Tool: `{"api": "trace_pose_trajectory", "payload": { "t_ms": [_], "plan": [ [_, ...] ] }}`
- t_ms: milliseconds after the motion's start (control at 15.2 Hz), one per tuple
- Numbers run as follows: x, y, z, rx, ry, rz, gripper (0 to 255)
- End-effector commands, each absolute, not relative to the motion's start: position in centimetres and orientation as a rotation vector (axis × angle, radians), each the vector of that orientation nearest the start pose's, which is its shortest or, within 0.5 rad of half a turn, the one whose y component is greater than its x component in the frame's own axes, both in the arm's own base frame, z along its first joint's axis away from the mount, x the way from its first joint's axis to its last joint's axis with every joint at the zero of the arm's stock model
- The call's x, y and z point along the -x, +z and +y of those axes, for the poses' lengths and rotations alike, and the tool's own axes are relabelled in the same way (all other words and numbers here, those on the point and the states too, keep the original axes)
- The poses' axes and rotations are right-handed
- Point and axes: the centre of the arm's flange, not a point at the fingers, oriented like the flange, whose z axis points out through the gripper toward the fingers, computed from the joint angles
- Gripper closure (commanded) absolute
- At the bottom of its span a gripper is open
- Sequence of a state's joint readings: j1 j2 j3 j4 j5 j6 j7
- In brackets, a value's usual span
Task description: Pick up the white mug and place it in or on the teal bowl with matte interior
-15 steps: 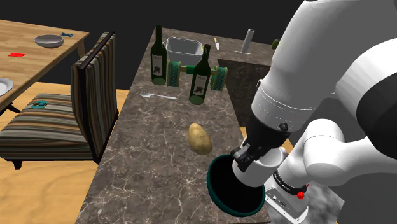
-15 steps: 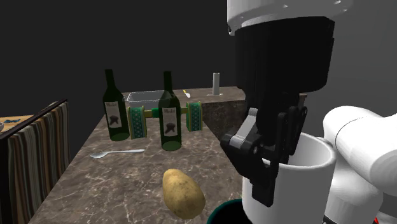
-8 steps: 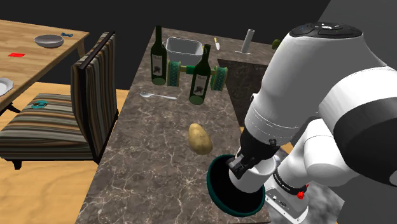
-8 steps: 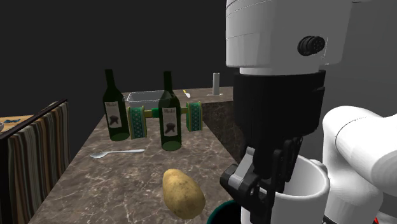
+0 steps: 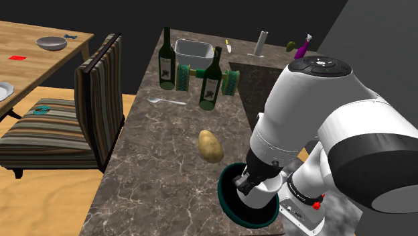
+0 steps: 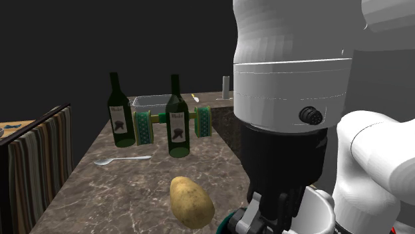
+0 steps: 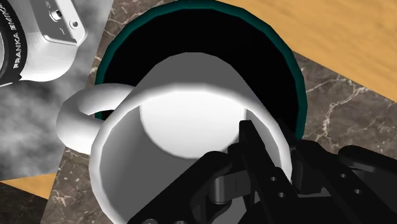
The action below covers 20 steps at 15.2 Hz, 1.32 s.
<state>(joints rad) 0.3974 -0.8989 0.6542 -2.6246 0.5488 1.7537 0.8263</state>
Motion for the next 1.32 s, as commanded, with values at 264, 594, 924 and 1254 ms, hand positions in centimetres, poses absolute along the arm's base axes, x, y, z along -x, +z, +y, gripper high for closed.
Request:
{"api": "trace_pose_trajectory", "payload": {
  "t_ms": [264, 594, 924, 1254],
  "plan": [
    [-11.9, 44.7, 30.8, 3.145, 0.099, 0.192, 255],
    [-11.9, 44.7, 30.7, 3.145, 0.099, 0.192, 0],
    [-12.1, 47.3, 30.8, 3.145, 0.099, 0.192, 0],
    [-12.2, 49.7, 30.8, 3.145, 0.099, 0.192, 0]
  ]
}}
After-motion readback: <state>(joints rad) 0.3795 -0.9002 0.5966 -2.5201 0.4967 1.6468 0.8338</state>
